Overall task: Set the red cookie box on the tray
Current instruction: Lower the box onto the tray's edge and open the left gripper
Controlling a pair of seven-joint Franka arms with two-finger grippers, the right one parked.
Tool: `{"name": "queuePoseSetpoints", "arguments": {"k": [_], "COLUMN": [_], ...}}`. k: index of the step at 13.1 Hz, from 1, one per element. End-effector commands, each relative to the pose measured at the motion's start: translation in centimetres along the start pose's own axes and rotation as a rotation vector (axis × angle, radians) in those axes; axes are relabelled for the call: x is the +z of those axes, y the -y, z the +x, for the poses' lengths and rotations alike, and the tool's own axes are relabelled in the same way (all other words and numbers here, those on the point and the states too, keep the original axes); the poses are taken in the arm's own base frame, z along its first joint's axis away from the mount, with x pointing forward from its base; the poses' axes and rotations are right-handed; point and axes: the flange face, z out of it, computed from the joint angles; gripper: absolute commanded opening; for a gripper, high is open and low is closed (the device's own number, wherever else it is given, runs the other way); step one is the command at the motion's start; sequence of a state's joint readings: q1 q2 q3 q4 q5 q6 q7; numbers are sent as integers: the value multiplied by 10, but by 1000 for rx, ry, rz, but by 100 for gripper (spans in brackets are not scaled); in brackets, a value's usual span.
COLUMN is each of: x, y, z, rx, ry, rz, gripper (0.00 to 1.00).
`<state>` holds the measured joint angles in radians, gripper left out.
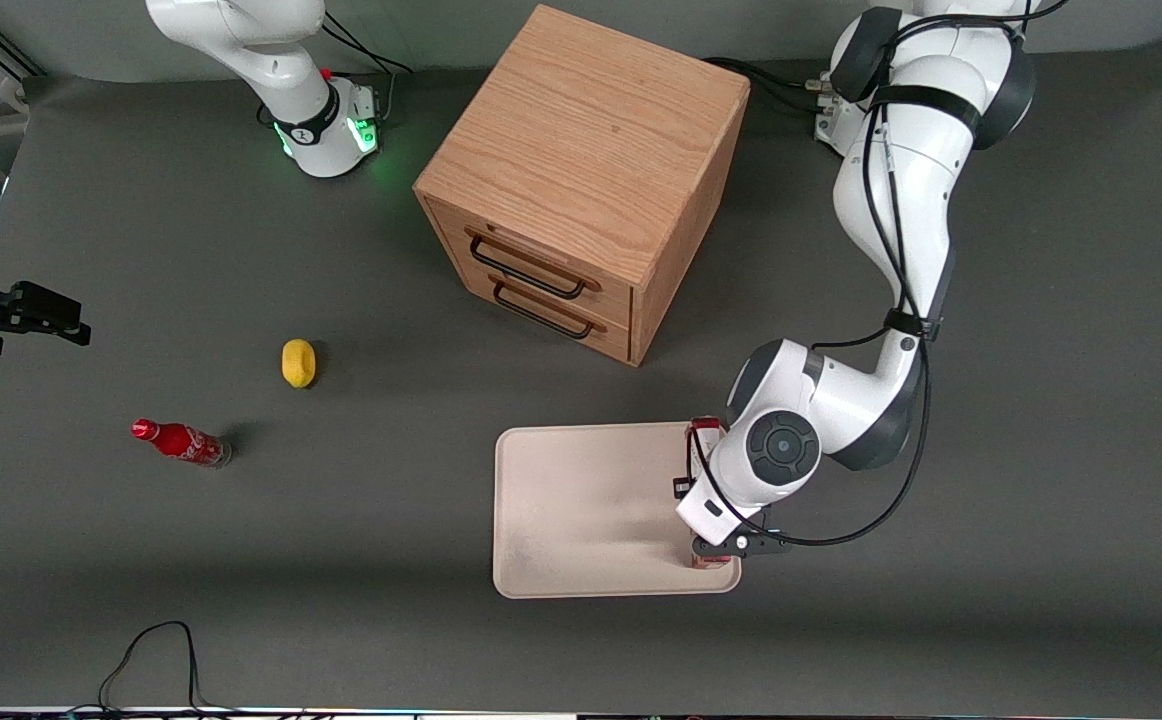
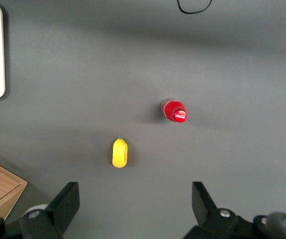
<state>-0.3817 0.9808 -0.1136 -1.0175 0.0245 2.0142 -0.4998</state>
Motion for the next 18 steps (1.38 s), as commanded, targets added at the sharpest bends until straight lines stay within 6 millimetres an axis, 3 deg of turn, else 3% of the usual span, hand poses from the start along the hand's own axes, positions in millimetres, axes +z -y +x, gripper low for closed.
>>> {"name": "queuePoseSetpoints", "arguments": {"k": [1,3,4,5,6,8,11,13,15,16,18], "x": [1,5,5,7,6,3,-33,-86,-154,-187,-243], "y": [1,1,1,0,0,0,-4,0,11,23,78], "z": [0,0,-1,-3,-3,-4,-11,-21,-37,-49,-76], "rx": [21,33,36,40,38,39,32,16,13,16,29], "ry": [-13,-18,-19,-16,-17,-13,6,43,64,82,70], "rz": [16,35,41,47,49,55,69,92,121,134,139], "gripper": [0,1,43,75,100,100,100,100,100,100,100]}}
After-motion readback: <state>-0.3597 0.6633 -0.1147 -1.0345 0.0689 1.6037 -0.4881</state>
